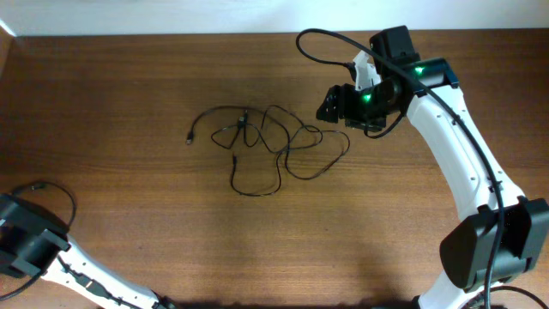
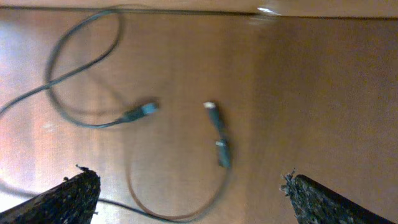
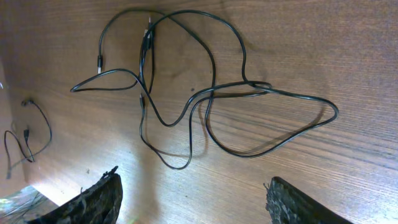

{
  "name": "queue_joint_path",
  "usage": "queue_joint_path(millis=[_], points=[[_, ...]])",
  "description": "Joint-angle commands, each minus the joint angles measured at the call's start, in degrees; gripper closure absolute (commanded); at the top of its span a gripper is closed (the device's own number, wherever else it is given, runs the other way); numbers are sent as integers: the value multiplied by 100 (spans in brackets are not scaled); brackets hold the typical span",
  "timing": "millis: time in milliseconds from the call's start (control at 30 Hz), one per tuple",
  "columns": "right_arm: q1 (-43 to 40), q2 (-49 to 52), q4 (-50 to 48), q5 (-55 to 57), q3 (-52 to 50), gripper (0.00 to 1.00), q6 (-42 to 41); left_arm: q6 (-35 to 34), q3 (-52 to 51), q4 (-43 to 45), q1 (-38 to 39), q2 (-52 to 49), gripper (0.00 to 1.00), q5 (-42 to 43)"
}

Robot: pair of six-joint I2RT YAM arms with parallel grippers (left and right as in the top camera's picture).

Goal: Untangle cables

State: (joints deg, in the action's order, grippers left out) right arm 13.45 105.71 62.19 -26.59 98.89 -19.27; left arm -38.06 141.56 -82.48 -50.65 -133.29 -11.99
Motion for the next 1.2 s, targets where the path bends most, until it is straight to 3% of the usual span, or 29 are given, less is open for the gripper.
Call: queue_joint_path(millis=[0,167,267,400,533,667,767,900,1167], points=[[42,-22,0,101,66,25,63,1510,811,107,-13,588,1,1910],[22,-22,-177,205,66,25,66,2151,1071,-544,479,2304,1,2916],[-415,-24,-162,131,79,23,133,2562,1003,-1027,1805,2483,1,2916],[-1134,-35,223,-140,76,21,326,2752,468,-960,3602,2457,0,2391],[-1123,-35,297,-116,76,21,409,2933,-1635,247,4970,2450,0,2422],[-1121,-33,326,-94,74,21,409,3799,-3613,1860,6096,2450,0,2503],[-1121,-33,428,35,66,21,409,4293,-4286,2455,6793,2409,0,2503],[-1113,-33,457,33,66,21,407,4291,-4419,2927,7147,2006,0,2505],[-1110,-33,494,33,66,21,409,4024,-4419,3711,7160,938,3,2461]])
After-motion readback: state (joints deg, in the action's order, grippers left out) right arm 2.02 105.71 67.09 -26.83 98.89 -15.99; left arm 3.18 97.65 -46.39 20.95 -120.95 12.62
